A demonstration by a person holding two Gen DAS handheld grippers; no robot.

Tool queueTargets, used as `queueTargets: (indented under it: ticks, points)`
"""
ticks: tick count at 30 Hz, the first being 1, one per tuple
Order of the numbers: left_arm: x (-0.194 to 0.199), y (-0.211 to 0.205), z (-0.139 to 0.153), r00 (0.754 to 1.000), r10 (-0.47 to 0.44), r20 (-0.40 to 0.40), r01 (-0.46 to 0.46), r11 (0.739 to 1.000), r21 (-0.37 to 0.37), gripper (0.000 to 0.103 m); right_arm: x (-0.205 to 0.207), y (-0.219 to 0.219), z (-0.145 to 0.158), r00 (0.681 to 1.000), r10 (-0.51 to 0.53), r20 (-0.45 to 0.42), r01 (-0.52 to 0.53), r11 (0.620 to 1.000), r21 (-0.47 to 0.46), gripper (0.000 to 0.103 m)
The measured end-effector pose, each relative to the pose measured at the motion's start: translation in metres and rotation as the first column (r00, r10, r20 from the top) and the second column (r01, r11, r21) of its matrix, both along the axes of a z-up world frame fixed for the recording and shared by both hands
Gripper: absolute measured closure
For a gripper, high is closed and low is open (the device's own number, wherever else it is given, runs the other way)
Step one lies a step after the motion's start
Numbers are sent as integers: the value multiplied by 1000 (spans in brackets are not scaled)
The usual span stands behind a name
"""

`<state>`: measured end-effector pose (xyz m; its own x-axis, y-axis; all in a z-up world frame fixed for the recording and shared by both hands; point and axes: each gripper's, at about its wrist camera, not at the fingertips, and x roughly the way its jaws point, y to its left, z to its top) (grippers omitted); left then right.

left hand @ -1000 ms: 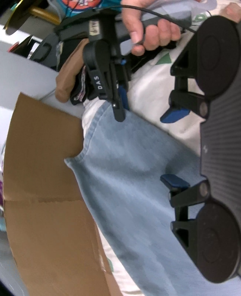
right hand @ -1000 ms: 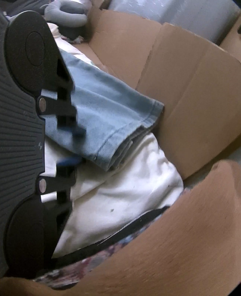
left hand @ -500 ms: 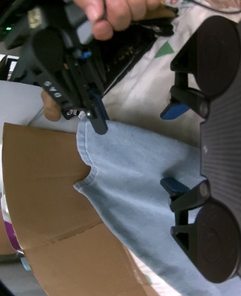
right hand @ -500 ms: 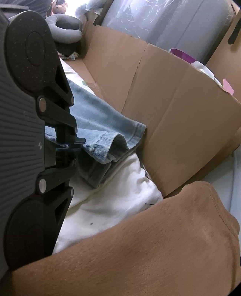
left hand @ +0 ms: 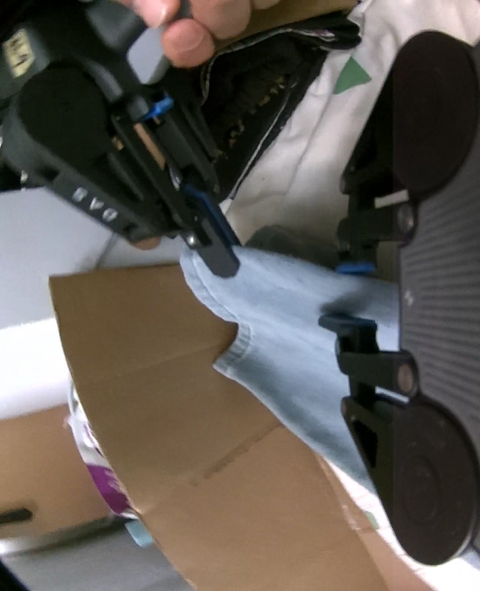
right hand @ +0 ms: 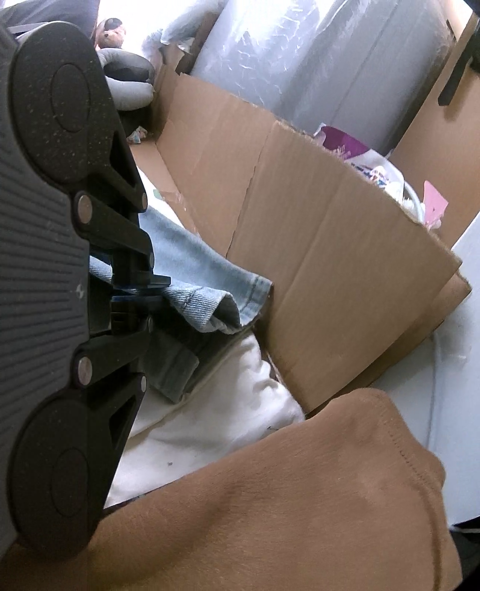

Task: Fold clothes

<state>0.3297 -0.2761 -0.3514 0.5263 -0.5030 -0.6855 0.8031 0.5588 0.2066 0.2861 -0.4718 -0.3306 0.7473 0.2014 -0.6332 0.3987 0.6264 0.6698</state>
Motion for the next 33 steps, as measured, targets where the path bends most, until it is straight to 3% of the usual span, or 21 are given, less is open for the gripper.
queueTargets:
  ticks: [4,7,11,13,18,21,27,33]
  points:
    - [1,-19,3,998,-54,39,52,998,39,80,4,2,6,1000,10,-1,-10,1000,-14,102]
    - [5,-21,11,999,-44,27,44,999,-3,94,4,6,6,1000,19,9,-19,1000,-18,102]
    - [15,-15,13,999,-35,-32,34,998,-48,98,-7,-4,10,998,-12,57,13,1000,-9,97]
    - [26,-5,15,995,-10,-96,0,994,-107,98,-13,-9,12,996,-35,80,36,999,-18,98]
    - [48,14,22,977,12,-212,-58,975,-213,98,-10,-12,4,998,-50,39,52,997,-50,98]
    - [56,20,31,975,-13,-222,-40,972,-231,98,3,-5,-4,1000,-22,9,23,997,-71,96]
    - [67,23,47,965,-69,-252,11,975,-223,99,43,8,-21,999,5,-38,-8,997,-76,73]
    - [82,22,54,959,-67,-275,9,979,-206,99,63,15,-50,997,2,-78,-7,998,-64,64]
